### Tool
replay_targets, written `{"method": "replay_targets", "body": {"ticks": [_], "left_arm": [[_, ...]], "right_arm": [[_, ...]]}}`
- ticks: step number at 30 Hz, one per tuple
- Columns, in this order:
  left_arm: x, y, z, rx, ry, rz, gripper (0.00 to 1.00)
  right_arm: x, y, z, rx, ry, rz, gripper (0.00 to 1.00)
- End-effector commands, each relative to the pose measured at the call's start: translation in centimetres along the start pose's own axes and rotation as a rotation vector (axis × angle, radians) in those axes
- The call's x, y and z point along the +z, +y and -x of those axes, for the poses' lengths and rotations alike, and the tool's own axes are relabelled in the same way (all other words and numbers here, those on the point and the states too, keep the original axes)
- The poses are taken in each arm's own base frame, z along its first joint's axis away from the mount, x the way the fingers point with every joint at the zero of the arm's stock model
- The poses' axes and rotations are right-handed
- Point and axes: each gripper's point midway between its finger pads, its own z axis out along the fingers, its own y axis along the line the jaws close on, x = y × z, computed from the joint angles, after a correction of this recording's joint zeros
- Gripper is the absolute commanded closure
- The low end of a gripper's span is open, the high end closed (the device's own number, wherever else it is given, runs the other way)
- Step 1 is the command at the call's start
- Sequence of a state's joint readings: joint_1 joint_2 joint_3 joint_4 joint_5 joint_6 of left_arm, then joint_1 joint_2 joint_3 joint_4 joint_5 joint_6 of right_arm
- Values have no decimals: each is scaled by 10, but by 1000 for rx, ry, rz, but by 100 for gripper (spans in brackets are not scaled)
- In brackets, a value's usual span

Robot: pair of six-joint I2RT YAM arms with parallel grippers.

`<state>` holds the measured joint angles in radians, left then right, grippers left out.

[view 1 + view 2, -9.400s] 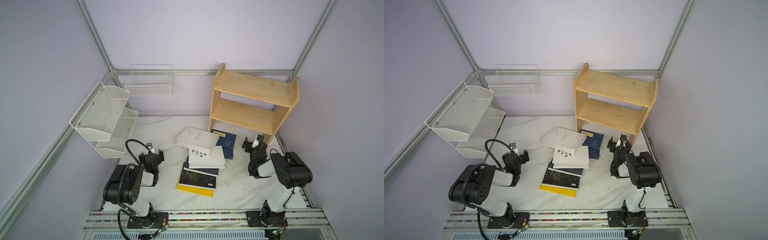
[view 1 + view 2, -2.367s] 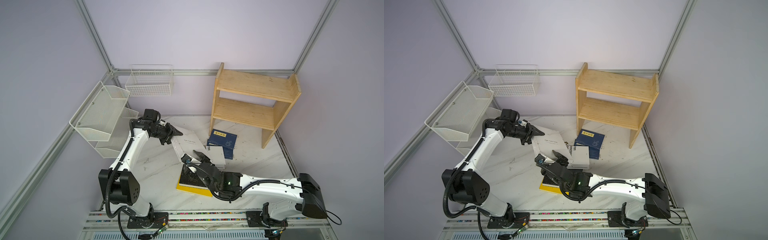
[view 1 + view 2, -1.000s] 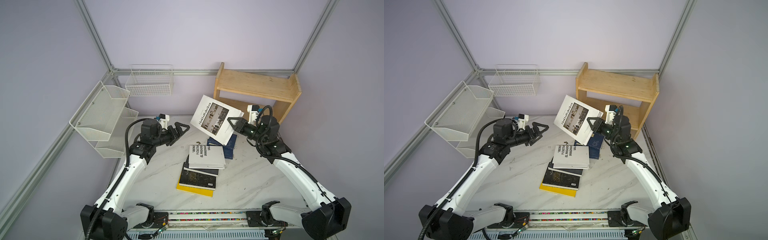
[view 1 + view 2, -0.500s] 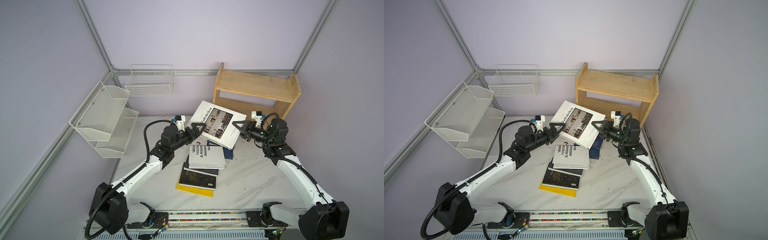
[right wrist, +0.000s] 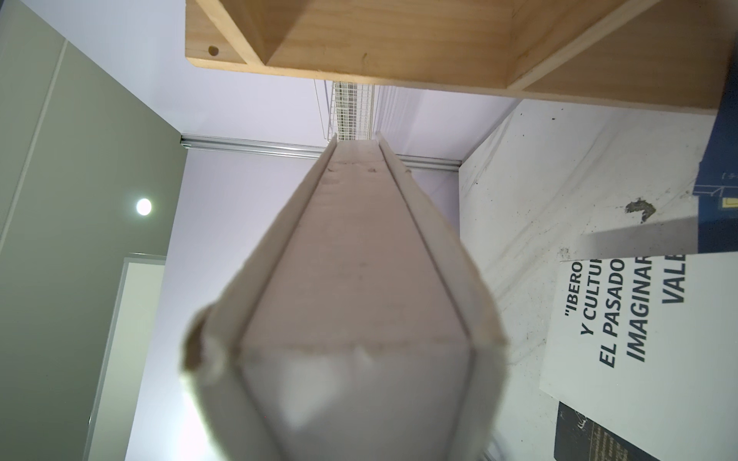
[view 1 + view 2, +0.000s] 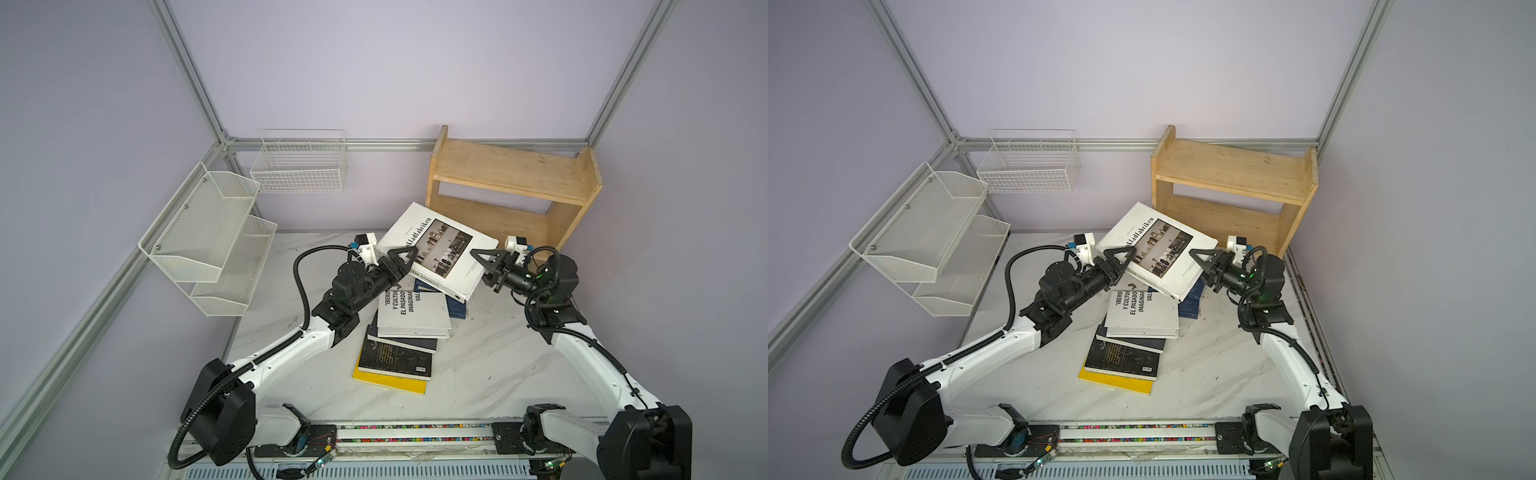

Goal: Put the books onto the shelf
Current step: 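Lower the white book onto the shelf's bottom tier with both grippers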

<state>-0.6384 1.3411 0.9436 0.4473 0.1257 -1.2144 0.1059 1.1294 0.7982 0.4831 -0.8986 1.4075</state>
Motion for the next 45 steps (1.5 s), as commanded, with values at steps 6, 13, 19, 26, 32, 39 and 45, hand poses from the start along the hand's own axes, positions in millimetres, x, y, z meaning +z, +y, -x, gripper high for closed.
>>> {"method": "replay_targets", "body": {"ticks": [6,13,19,26,32,39,45], "left_arm": [[0,-10,-9,-9,-121,-19,56],[13,-13,-20,-25,-160,6,67],[48,-4,-27,-71,-203,39,71],[93,-32,-26,-62,-253,-13,72],[124,-28,-13,-87,-345,-3,72],[161,-20,3,-128,-398,-11,71],[190,-5,22,-175,-403,-15,69]], "right_arm": [[-15,-7,6,7,-70,19,62],[-28,-13,23,43,-170,3,23],[-37,-34,40,65,-277,-82,3],[-62,-27,75,-223,-448,-370,3],[-88,-21,99,-347,-592,-536,3],[-92,-14,123,-421,-666,-598,3],[-78,-19,135,-459,-628,-597,4]]}}
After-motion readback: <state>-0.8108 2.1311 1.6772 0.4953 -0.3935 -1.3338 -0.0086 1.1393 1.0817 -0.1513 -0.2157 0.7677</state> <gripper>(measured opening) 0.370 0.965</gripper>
